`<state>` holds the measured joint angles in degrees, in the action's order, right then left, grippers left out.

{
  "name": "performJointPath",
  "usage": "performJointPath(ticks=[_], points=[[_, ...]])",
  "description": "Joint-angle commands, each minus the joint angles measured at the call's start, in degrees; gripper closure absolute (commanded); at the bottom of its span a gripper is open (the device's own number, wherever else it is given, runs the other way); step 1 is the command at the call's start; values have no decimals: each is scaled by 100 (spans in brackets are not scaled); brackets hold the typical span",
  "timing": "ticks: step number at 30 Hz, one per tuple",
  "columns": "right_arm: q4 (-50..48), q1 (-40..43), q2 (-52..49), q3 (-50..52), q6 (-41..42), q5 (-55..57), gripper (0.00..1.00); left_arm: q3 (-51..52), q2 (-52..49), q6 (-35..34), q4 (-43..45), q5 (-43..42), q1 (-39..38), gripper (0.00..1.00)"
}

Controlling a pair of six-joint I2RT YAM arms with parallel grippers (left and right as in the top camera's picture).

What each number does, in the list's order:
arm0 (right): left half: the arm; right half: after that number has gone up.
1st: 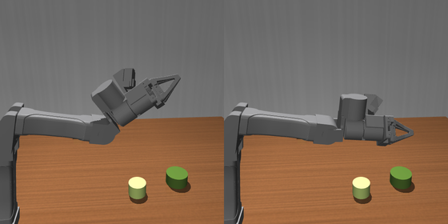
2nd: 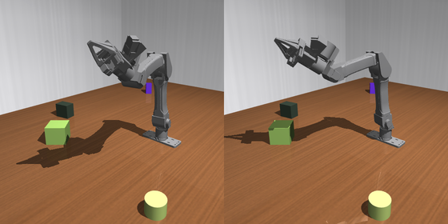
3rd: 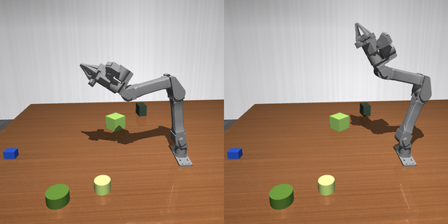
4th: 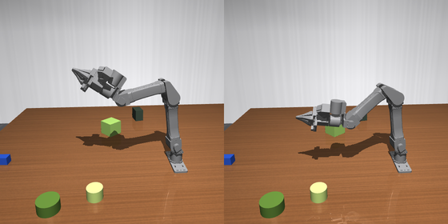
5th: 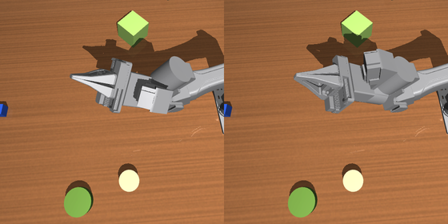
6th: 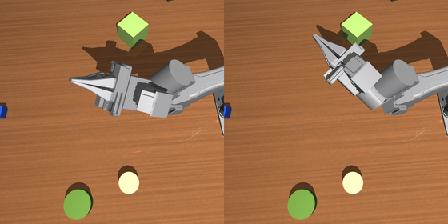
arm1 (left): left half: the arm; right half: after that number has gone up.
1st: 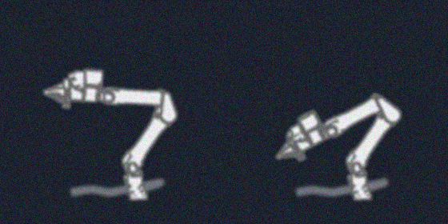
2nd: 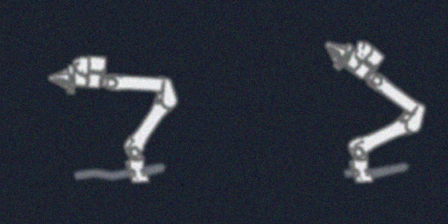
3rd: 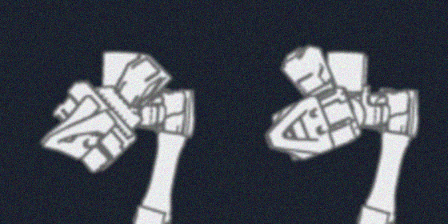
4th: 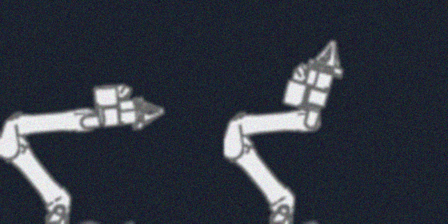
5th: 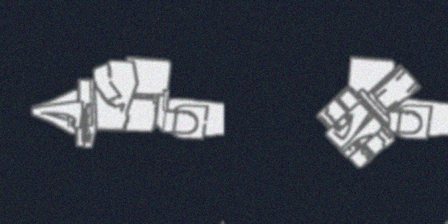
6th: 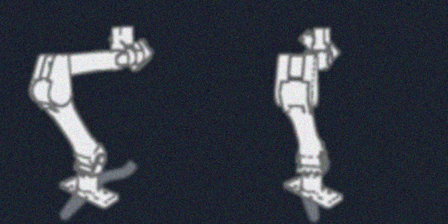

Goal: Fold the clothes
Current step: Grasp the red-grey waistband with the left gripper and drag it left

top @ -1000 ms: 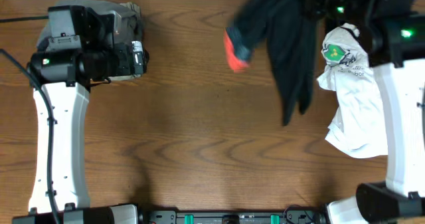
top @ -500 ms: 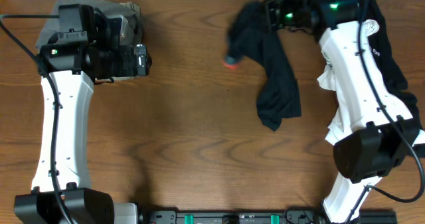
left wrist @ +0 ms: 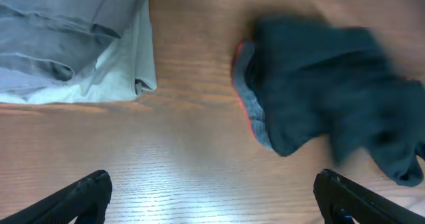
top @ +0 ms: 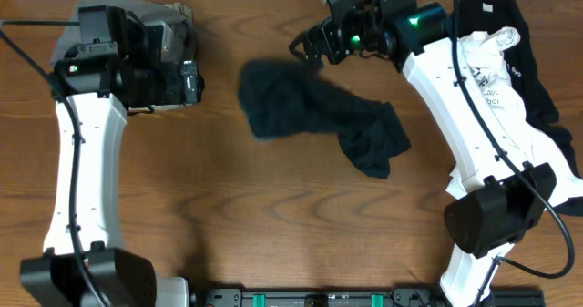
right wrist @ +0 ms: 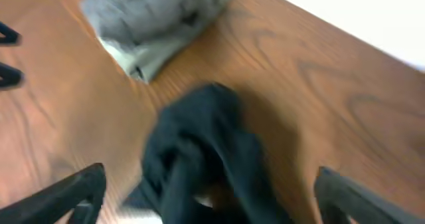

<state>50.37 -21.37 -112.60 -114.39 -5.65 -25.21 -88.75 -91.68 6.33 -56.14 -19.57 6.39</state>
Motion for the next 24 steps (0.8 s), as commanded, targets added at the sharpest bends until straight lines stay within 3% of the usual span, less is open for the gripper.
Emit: performJointPath(ticks=[1,11,18,24], points=[[264,273,20,-55,-35,485,1,46,-345,116,-37,-302,28,2],[964,1075,20,-55,-22,356,13,46,-1801,133,173,-660,-11,2],[1182,1095,17,-55,-87,424,15,46,-2549,575,662,-2020,-142,2],[1207,1108,17,-55,-85,444,16,46,-2632,588,1158,-2627,-636,2]])
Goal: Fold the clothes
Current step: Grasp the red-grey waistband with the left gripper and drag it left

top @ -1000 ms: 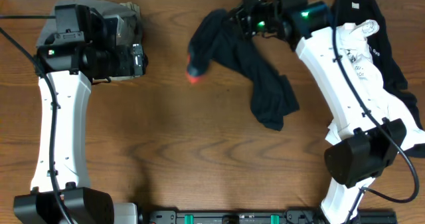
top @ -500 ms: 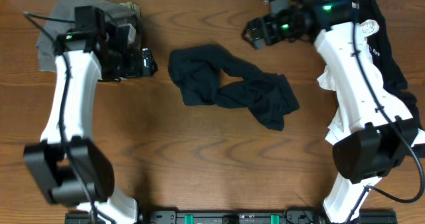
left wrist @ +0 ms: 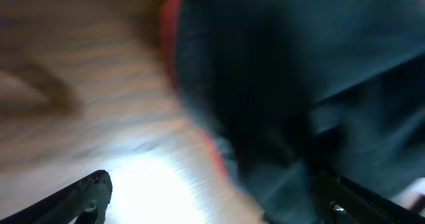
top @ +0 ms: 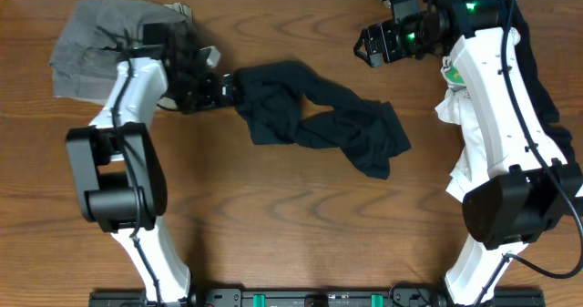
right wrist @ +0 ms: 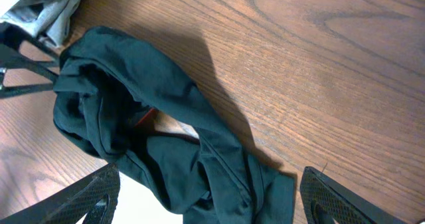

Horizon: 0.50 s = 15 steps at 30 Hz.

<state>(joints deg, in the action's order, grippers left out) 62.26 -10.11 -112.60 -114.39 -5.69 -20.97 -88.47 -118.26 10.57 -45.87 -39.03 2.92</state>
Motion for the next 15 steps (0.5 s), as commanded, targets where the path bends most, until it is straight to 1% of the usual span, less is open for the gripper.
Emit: performJointPath(ticks=[1,4,9,10,12,15], points=[[20,-13,17,-55,-81,24,17,17,26,164,219,-807,-389,2],[17,9,17,-55,-81,22,20,17,26,153,481,-1137,-752,2],[13,101,17,-55,-81,22,28,17,24,-153,909,-1095,-1513,2],[11,138,20,-55,-79,22,29,17,24,-238,999,-994,-1646,2],[-26,234,17,-55,-74,17,30,17,24,-579,1209,-535,-1921,2],[-109,382,20,-57,-35,-28,31,17,24,-892,1368,85,-2170,2]])
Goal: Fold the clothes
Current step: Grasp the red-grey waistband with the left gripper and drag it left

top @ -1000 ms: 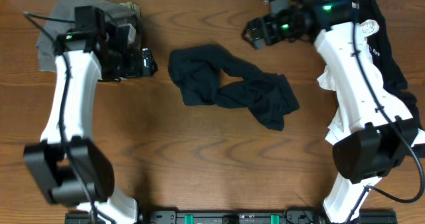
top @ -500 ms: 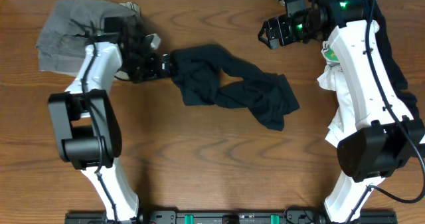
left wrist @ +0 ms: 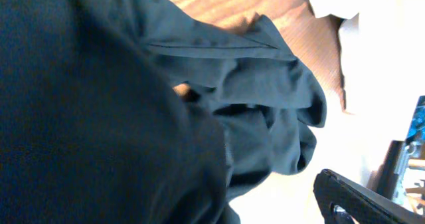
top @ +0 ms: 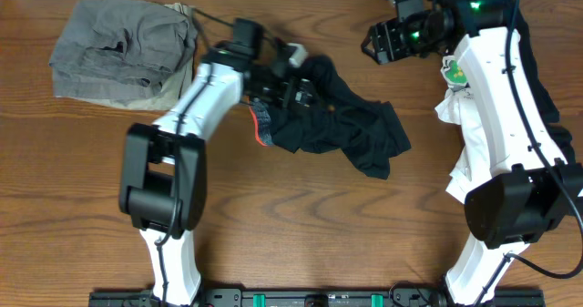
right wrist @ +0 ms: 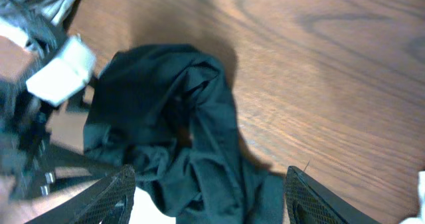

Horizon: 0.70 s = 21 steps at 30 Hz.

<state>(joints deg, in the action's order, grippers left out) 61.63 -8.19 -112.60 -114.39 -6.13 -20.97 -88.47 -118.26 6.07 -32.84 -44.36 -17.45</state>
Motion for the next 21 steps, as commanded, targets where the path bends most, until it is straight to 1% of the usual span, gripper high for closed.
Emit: performJointPath(ticks=[1,4,8,11,13,14,17,21], points=[[-59,238,20,-57,9,-52,31,17,24,-490,85,699,-166,2],[-72,323,20,-57,9,-92,31,7,31,-682,85,761,-114,2],[-107,352,20,-57,-20,-83,30,2,208,-883,-11,754,216,2],[-153,352,20,-57,-17,-83,28,0,498,-820,-234,754,463,2],[-166,352,20,-57,-17,-83,27,0,774,-483,-535,763,627,2],[-170,352,20,-57,-17,-83,27,0,933,-297,-734,826,730,2],[-177,352,20,-57,-17,-83,25,2,1191,-271,-1062,1333,953,2],[-160,326,20,-57,-17,-85,25,13,1060,-334,-1110,1814,1128,2]])
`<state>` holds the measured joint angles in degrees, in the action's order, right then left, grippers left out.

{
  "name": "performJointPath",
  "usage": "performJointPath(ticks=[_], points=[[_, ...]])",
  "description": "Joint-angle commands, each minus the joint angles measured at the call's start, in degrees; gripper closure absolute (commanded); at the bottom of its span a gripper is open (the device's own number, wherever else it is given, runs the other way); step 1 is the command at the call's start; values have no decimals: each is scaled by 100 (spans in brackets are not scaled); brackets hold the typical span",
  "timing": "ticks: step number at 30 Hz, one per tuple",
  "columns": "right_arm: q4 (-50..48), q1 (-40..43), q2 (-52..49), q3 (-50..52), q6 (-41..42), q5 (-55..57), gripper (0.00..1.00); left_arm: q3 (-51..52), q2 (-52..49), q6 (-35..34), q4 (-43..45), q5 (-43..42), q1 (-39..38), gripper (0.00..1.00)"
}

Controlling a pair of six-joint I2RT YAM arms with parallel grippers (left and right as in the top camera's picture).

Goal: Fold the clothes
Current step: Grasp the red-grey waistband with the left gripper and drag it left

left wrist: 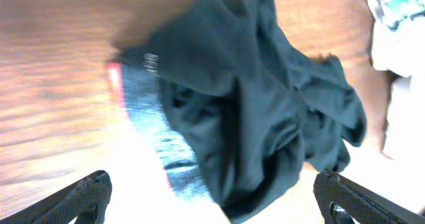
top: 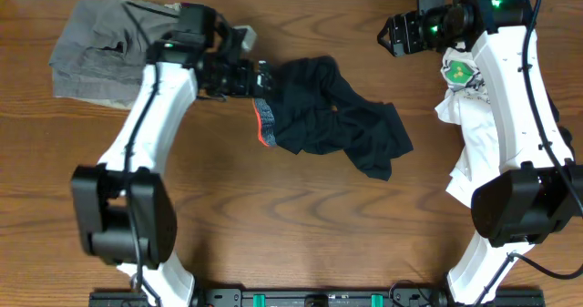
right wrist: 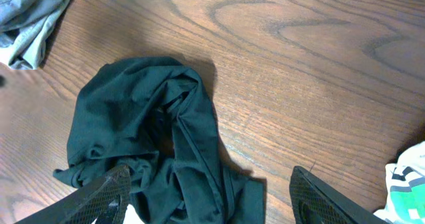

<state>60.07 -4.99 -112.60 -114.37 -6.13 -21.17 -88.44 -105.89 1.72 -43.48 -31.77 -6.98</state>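
A crumpled dark green garment [top: 332, 125] lies mid-table, its grey waistband with a red edge [top: 264, 123] turned out at the left. It also fills the left wrist view [left wrist: 252, 104] and sits low in the right wrist view [right wrist: 146, 131]. My left gripper [top: 262, 79] hovers open at the garment's upper left edge, its jaws [left wrist: 212, 204] wide with nothing gripped. Far to the upper right, my right gripper [top: 393, 35] is open [right wrist: 212, 201] and clear of the cloth.
A folded grey garment [top: 109, 47] lies at the back left corner. A pile of a white printed shirt [top: 474, 88] and a black garment [top: 537, 79] lies along the right side, partly under my right arm. Bare wood shows in front.
My left gripper has drawn back leftward from over the garment's middle to its upper left edge. The garment lies much as before, waistband showing. The right gripper shifted slightly right.
First my left gripper hung by the folded grey garment and my right gripper over the dark garment's top. Then the left reached the garment's left edge while the right drew away. Then the left was over its middle, with the waistband turned out. Now it is back left.
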Motion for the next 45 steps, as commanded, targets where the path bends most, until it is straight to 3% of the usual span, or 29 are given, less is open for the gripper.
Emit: performJointPath(ticks=[1,8,14,23,28,34,39,45], points=[[-2,4,20,-59,-15,-68,25,11,-264,68,-44,632,103,2],[114,4,20,-59,-20,-63,26,11,-1117,-612,94,826,308,0],[114,4,17,-59,-15,-68,27,11,-1574,-654,481,162,284,15],[125,0,17,-59,-17,-11,27,11,-2096,-702,809,-339,76,22],[120,0,17,-57,-17,2,27,11,-2116,-704,1025,-678,24,45],[144,0,17,-57,-17,2,28,9,-2116,-745,1130,-723,-55,94],[205,-7,17,-57,-17,0,29,-103,-1871,-787,966,-723,153,94],[306,-7,17,-46,-20,2,30,-254,-717,-780,568,-264,544,94]])
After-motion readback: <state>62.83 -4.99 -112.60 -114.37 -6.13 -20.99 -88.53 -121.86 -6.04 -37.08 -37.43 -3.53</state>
